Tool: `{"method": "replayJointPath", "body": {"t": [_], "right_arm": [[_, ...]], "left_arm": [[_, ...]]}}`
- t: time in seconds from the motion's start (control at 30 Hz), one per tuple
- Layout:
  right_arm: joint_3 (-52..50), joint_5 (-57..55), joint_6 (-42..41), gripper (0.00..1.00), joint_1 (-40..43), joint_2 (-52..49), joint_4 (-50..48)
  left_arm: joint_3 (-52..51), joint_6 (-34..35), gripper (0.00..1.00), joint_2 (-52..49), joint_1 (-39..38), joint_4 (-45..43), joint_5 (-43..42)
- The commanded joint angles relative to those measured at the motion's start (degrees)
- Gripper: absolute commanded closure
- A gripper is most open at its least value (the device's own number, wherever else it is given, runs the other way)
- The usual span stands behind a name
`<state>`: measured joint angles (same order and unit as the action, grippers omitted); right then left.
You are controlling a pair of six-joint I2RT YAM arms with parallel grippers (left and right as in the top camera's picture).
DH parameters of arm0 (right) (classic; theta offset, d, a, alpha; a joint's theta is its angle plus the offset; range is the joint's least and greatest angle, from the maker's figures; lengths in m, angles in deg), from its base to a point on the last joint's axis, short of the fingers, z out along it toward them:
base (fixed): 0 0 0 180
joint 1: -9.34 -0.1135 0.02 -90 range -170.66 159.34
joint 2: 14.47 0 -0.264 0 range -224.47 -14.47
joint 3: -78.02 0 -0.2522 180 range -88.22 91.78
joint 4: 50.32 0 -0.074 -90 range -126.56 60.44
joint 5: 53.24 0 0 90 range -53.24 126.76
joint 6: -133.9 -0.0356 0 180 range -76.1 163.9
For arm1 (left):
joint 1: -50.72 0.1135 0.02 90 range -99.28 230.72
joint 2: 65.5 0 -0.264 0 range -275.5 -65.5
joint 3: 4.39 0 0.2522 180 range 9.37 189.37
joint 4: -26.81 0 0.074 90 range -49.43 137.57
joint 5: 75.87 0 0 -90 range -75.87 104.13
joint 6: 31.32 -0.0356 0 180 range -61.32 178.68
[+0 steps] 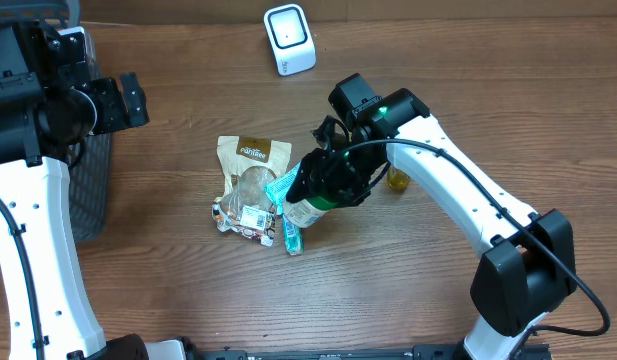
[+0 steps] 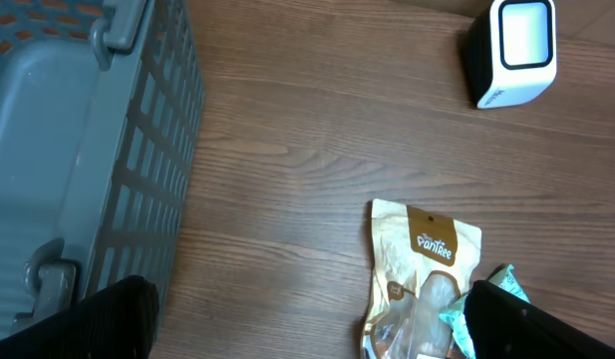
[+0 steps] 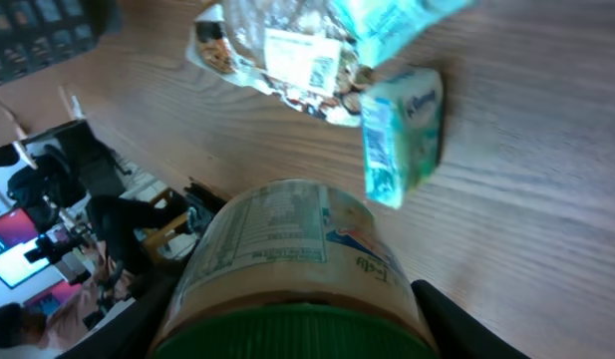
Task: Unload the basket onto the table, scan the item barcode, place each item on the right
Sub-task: 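Lift the tub and carry it with the right gripper toward the scanner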
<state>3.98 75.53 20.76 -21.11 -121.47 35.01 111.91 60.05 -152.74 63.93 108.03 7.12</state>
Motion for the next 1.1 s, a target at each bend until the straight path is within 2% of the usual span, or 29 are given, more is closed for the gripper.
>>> {"method": "replayJointPath", "body": {"t": [0.0,0.1,0.3,0.37,0.43,0.67,1.07], "right_arm": [[2.67,-0.5,1.14,0.91,0.33,0.81,-1.07],[8.98,-7.89,1.18,0.92,0.33,0.81,0.17],[31.58,-21.07,4.22,0.97,1.84,0.79,4.46],[39.82,-24.09,5.27,0.97,3.19,0.68,3.67],[42.91,-26.6,5.7,0.97,3.85,0.68,1.66],[43.6,-35.8,12.72,0.96,4.04,-2.14,-12.0],[43.6,-39.17,18.93,0.94,4.35,-21.88,-42.29]], "left_arm": [[0.63,0.35,0.01,-0.13,-0.11,-0.15,0.11],[0.63,0.35,0.01,-0.13,-0.11,-0.15,0.13],[0.63,0.35,0.01,-0.13,-0.11,-0.15,0.11],[0.63,0.35,0.0,-0.13,-0.11,-0.15,0.11],[0.63,0.35,0.01,-0.13,-0.11,-0.15,0.11],[0.63,0.35,0.0,-0.13,-0.11,-0.15,0.11],[0.63,0.35,0.0,-0.13,-0.11,-0.15,0.11]]}}
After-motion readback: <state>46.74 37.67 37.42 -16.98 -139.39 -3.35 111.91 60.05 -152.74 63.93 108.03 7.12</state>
